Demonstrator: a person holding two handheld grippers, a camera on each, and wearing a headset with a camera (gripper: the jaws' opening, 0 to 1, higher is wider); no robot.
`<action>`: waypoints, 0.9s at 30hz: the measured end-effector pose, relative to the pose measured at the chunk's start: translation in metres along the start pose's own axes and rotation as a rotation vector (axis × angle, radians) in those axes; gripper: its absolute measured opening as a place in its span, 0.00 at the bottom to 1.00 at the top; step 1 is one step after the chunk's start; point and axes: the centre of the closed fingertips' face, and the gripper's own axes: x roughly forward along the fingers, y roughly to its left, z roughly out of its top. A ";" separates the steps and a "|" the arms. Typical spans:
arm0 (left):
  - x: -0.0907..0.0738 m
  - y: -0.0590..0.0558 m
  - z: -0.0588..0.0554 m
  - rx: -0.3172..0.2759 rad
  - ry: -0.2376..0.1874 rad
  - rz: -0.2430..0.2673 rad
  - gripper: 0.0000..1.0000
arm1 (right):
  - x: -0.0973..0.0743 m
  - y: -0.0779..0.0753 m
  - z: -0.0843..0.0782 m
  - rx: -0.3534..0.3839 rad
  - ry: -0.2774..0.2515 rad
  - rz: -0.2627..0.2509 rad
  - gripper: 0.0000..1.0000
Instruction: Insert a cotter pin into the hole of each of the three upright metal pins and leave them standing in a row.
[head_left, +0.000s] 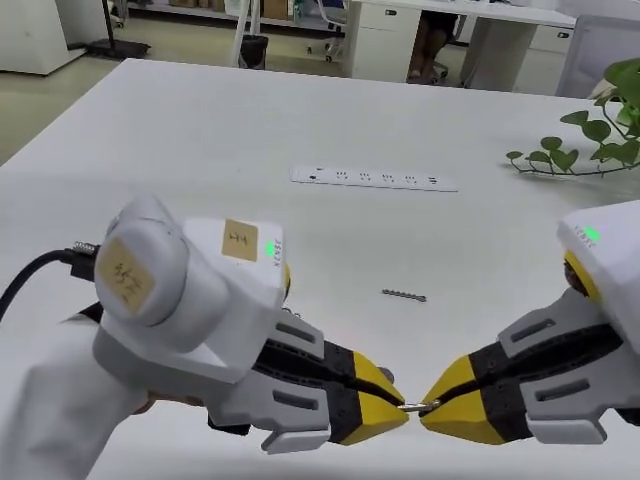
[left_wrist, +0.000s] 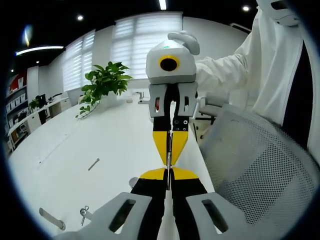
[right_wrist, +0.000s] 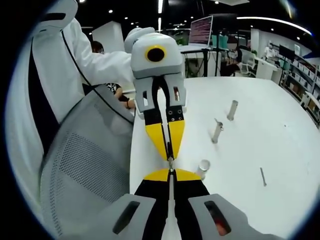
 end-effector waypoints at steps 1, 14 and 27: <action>0.000 0.000 0.000 -0.007 -0.001 -0.001 0.00 | 0.000 0.000 0.000 -0.001 -0.002 0.000 0.00; -0.001 0.031 -0.009 0.018 0.029 0.124 0.26 | -0.005 -0.020 -0.016 0.020 -0.002 -0.079 0.00; 0.011 0.050 -0.022 -0.007 0.072 0.158 0.25 | -0.004 -0.037 -0.037 0.056 0.009 -0.119 0.00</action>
